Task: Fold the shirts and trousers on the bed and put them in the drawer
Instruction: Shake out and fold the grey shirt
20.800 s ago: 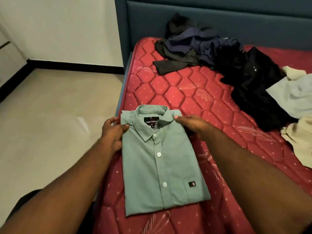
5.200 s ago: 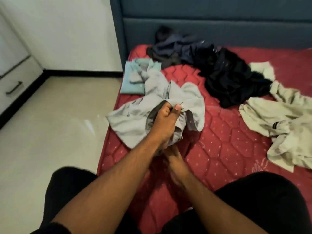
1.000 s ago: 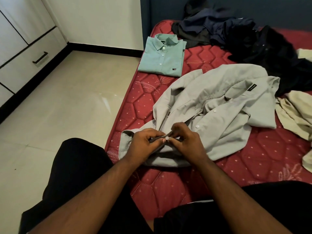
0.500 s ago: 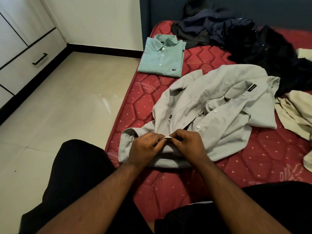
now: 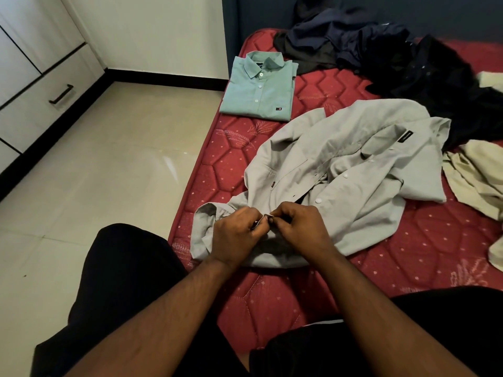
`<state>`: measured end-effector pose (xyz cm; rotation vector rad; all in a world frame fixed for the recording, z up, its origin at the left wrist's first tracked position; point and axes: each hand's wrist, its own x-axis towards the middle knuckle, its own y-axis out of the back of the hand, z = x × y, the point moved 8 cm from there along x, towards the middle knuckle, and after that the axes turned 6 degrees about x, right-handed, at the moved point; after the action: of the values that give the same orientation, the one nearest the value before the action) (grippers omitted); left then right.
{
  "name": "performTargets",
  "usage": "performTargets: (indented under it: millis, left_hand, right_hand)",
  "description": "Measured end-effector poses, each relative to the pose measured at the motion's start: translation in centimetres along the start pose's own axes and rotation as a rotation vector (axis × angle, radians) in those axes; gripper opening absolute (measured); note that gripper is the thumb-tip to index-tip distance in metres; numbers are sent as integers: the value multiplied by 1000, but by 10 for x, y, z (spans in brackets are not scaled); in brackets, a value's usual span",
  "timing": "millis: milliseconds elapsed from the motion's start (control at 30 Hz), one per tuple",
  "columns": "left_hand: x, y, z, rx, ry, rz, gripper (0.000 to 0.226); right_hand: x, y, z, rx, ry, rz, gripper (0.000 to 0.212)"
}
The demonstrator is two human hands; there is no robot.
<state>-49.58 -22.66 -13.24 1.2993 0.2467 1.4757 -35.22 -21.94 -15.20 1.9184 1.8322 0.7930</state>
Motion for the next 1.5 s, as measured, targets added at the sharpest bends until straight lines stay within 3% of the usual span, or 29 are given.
performTargets:
  millis: [200, 333, 400, 500, 600, 733, 800, 900, 967, 1067, 1200, 1367, 1500]
  left_hand:
    - [-3, -3, 7, -127, -194, -43, 23]
    - [-6, -8, -12, -247, 21, -164, 24]
    - [-4, -11, -23, -182, 45, -275, 37]
    - [-1, -11, -30, -34, -105, -410, 38]
    - [-1, -7, -31, 39, -163, -471, 40]
    - [-9, -27, -29, 285, 4, -796, 30]
    - [4, -29, -17, 338, 104, -788, 38]
    - [42, -29, 17, 361, 84, -530, 36]
    - [56, -41, 25, 211, 149, -528, 29]
    - [50, -64, 16, 134, 232, -656, 38]
    - [43, -57, 5, 57, 242, -481, 11]
    - [37, -48, -11, -692, 660, -423, 6]
    - [33, -38, 9, -999, 774, -464, 10]
  right_hand:
    - [1, 3, 4, 115, -107, 62, 9]
    - [1, 1, -1, 172, -37, -4, 3]
    - [4, 2, -1, -20, 15, -181, 17]
    - [5, 8, 15, -369, 49, -352, 21]
    - [2, 14, 29, -256, -12, -316, 21]
    - [-1, 10, 32, -344, -9, -196, 23]
    - [-1, 15, 26, -300, 45, -109, 23]
    - [-5, 25, 19, -129, 99, -51, 27]
    - [-6, 33, 17, -69, 116, -7, 28]
    - [-9, 42, 12, -107, 170, 78, 26]
    - [-9, 45, 1, -101, 252, 117, 20]
    - [-6, 65, -11, 31, 329, 171, 12]
    - [-6, 75, -28, 27, 428, 212, 15]
